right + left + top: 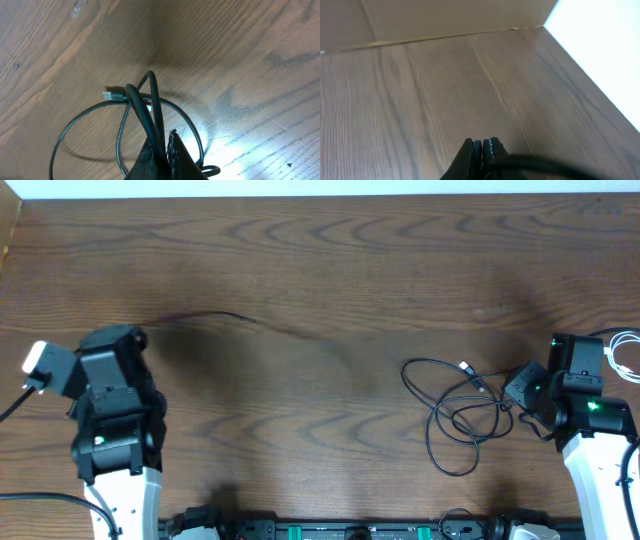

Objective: Untangle cables

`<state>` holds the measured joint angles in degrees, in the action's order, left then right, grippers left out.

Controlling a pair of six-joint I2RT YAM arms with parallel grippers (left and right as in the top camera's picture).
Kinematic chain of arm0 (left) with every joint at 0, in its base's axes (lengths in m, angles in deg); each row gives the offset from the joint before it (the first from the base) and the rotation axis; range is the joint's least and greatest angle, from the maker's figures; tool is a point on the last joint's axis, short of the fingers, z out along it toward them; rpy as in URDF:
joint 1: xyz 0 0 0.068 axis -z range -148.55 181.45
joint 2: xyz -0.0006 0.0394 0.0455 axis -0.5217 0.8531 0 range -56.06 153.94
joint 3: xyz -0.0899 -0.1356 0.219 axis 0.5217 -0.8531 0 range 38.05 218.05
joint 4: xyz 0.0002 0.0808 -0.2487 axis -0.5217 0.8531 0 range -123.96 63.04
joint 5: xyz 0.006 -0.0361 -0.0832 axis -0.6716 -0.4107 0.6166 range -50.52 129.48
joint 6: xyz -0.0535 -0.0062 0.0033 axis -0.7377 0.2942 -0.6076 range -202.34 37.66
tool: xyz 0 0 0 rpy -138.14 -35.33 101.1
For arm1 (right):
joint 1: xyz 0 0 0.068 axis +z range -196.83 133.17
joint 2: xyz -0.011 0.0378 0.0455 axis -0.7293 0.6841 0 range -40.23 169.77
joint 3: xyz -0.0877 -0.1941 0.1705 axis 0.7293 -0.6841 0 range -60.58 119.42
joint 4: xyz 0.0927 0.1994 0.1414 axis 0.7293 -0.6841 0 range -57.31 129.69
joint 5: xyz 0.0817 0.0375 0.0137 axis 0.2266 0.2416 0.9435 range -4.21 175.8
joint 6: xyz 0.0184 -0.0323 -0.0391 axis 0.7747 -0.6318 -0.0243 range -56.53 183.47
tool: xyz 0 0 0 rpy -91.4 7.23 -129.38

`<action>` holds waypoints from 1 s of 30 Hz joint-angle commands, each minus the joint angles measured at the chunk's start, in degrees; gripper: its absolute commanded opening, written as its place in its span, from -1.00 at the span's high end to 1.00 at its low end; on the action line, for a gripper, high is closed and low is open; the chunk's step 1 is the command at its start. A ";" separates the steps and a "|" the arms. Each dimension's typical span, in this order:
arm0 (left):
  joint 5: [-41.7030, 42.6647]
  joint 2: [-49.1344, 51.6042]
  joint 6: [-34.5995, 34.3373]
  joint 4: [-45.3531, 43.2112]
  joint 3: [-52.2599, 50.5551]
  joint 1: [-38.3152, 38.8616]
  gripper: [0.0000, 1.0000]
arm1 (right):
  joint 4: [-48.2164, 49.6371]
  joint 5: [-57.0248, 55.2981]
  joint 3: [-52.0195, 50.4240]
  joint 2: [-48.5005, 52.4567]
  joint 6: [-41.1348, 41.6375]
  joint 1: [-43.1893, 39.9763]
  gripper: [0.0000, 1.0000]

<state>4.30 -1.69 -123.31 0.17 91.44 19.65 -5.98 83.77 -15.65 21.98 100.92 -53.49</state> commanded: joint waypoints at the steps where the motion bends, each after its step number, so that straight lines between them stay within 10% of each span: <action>1: 7.85 1.55 -4.17 0.13 0.83 -6.84 0.85 | -0.24 -1.33 0.39 -0.07 -1.33 -0.55 0.98; 6: 30.18 4.72 -4.44 -0.61 0.83 -14.95 0.85 | -0.24 -0.24 0.39 -0.07 -1.31 -0.52 0.98; 13: 69.94 8.04 15.76 -10.88 0.83 -12.09 0.85 | 1.07 1.77 0.39 -0.07 -1.29 -0.52 0.98; 22: 69.96 10.34 19.39 -12.46 0.83 3.82 0.84 | 3.87 15.02 0.39 -0.07 -6.32 0.09 0.98; 30: 58.99 18.18 19.23 -12.37 0.83 15.56 -0.04 | 15.58 43.95 0.39 -0.07 -23.30 3.54 0.98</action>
<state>66.77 13.89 -104.69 -12.27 91.44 32.92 7.75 112.91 -15.65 21.98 86.35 -51.30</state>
